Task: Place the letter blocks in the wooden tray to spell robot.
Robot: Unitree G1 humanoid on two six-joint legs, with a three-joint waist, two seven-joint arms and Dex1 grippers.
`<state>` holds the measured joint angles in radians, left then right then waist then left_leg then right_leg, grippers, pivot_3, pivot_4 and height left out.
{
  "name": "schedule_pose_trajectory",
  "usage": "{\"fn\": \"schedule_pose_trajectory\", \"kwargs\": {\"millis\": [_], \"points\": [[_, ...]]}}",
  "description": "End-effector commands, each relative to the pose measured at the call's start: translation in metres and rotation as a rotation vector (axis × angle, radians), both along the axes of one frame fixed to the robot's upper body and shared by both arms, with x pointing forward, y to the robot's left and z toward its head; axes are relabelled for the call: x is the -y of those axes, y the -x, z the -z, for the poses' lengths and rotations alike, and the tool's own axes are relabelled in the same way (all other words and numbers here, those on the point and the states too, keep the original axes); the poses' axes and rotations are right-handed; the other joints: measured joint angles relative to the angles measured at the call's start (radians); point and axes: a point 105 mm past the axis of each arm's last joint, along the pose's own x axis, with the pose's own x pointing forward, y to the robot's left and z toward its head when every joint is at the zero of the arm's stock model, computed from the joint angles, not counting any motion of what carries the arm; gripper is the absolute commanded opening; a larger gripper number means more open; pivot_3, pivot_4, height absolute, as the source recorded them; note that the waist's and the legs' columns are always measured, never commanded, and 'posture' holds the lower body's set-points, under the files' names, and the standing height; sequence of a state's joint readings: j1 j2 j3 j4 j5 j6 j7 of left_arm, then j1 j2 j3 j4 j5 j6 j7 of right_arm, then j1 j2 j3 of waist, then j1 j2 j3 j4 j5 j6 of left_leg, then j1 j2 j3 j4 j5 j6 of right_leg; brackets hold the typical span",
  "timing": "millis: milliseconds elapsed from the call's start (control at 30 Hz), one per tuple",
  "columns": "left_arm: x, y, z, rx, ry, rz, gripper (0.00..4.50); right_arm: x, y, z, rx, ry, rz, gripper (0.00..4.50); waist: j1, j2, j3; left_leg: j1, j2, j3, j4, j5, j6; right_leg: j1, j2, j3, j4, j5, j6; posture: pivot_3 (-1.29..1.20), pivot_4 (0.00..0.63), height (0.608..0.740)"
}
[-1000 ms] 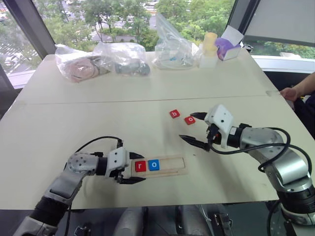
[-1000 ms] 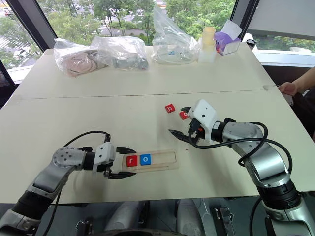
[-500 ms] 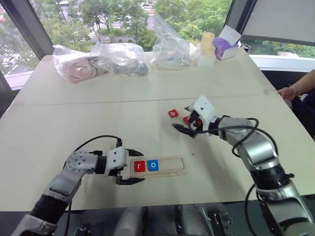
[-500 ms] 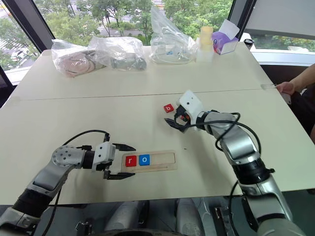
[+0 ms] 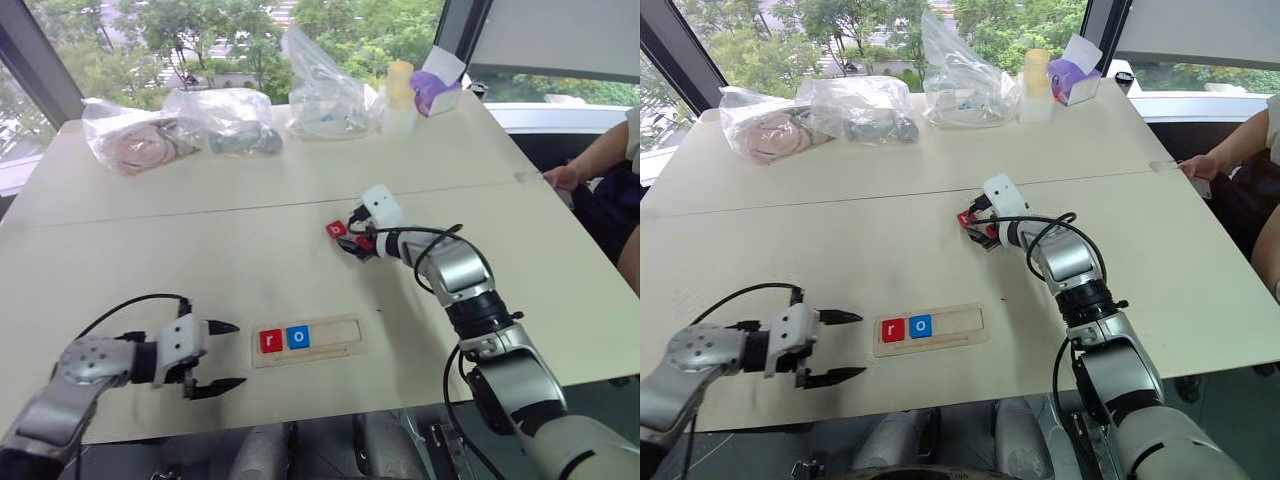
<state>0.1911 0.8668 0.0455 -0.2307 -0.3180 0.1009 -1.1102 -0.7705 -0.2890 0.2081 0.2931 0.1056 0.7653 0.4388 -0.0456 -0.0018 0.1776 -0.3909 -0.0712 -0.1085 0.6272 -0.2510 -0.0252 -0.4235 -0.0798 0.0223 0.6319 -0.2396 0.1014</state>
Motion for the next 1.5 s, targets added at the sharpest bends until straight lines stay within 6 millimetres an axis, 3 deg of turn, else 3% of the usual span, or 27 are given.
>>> {"fn": "schedule_pose_trajectory", "kwargs": {"millis": [33, 200, 467, 567, 700, 733, 833, 933, 1033, 1200, 1333, 1500], "points": [[0.002, -0.004, -0.023, 0.037, 0.076, -0.049, 4.48, -0.018, -0.004, -0.019, 0.065, -0.018, -0.050, 4.50, 0.002, 0.000, 0.000, 0.000, 0.000, 0.000, 0.000, 0.000, 0.000, 0.000, 0.000, 0.000, 0.000, 0.000, 0.000, 0.00, 0.150, 0.740], [0.008, -0.006, -0.036, 0.035, 0.161, -0.087, 4.48, -0.031, -0.007, -0.018, 0.068, -0.022, -0.065, 4.50, 0.003, -0.001, 0.000, -0.001, -0.001, 0.000, 0.002, 0.000, 0.000, 0.000, 0.000, 0.000, 0.000, 0.000, 0.000, 0.00, 0.150, 0.740], [0.017, -0.011, -0.060, 0.069, 0.255, -0.105, 4.48, -0.031, -0.011, -0.004, 0.010, 0.027, -0.022, 4.50, 0.002, 0.000, 0.000, -0.001, -0.001, 0.000, 0.001, 0.000, -0.001, 0.000, 0.001, 0.000, 0.000, 0.000, 0.000, 0.00, 0.150, 0.740], [0.022, -0.013, -0.070, 0.079, 0.274, -0.099, 4.50, -0.033, -0.010, -0.001, 0.000, 0.025, -0.027, 3.54, 0.001, 0.000, 0.000, -0.001, -0.001, 0.000, 0.001, 0.000, -0.001, 0.000, 0.001, 0.000, 0.000, 0.000, 0.000, 0.00, 0.150, 0.740], [0.030, -0.016, -0.081, 0.094, 0.308, -0.095, 4.50, -0.039, -0.007, -0.001, -0.003, 0.022, -0.036, 1.44, 0.002, -0.001, 0.000, -0.001, -0.001, 0.000, 0.001, 0.001, -0.001, 0.000, 0.001, 0.000, 0.000, 0.000, 0.000, 0.00, 0.150, 0.740], [0.032, -0.016, -0.081, 0.095, 0.310, -0.090, 4.50, -0.039, -0.006, -0.002, -0.001, 0.025, -0.037, 1.13, 0.002, -0.001, 0.000, -0.001, -0.001, 0.000, 0.001, 0.001, -0.001, 0.000, 0.001, 0.000, 0.000, 0.000, 0.000, 0.00, 0.150, 0.740], [0.038, -0.016, -0.083, 0.098, 0.317, -0.078, 4.50, -0.028, -0.001, -0.010, 0.021, 0.037, -0.029, 1.15, 0.004, -0.001, 0.000, -0.001, -0.001, 0.000, 0.001, 0.001, -0.001, 0.000, 0.001, 0.000, 0.000, 0.000, 0.000, 0.00, 0.150, 0.740], [0.043, -0.016, -0.084, 0.094, 0.333, -0.067, 4.50, -0.002, 0.015, -0.025, 0.045, 0.049, -0.007, 1.15, 0.013, 0.000, 0.000, -0.002, -0.001, 0.000, 0.001, 0.001, -0.001, 0.000, 0.000, -0.001, 0.000, 0.000, 0.000, 0.00, 0.150, 0.740], [0.046, -0.014, -0.081, 0.079, 0.332, -0.056, 4.50, 0.026, 0.047, -0.034, 0.006, 0.041, 0.015, 1.15, 0.026, 0.000, 0.000, -0.003, -0.002, 0.000, 0.002, 0.001, -0.001, -0.001, -0.001, -0.001, -0.001, 0.000, 0.000, 0.00, 0.150, 0.740], [0.048, -0.017, -0.078, 0.067, 0.335, -0.044, 4.50, 0.069, 0.108, -0.020, -0.148, 0.066, 0.112, 1.15, 0.033, -0.001, 0.000, -0.004, -0.001, 0.000, 0.002, 0.001, -0.001, -0.001, -0.001, -0.001, -0.001, 0.000, 0.000, 0.00, 0.150, 0.740], [0.050, -0.023, -0.079, 0.070, 0.338, -0.030, 4.50, 0.087, 0.137, -0.001, -0.247, 0.065, 0.185, 1.15, 0.032, -0.001, 0.000, -0.003, 0.000, 0.000, 0.004, 0.001, -0.001, 0.000, -0.001, -0.001, -0.001, -0.002, -0.003, 0.00, 0.150, 0.740], [0.053, -0.028, -0.079, 0.073, 0.334, -0.007, 4.50, 0.089, 0.150, 0.012, -0.281, 0.036, 0.211, 1.15, 0.033, -0.001, 0.000, -0.002, 0.000, 0.001, 0.005, 0.001, -0.001, 0.002, 0.000, -0.001, -0.001, -0.002, -0.003, 0.00, 0.150, 0.740]]}}
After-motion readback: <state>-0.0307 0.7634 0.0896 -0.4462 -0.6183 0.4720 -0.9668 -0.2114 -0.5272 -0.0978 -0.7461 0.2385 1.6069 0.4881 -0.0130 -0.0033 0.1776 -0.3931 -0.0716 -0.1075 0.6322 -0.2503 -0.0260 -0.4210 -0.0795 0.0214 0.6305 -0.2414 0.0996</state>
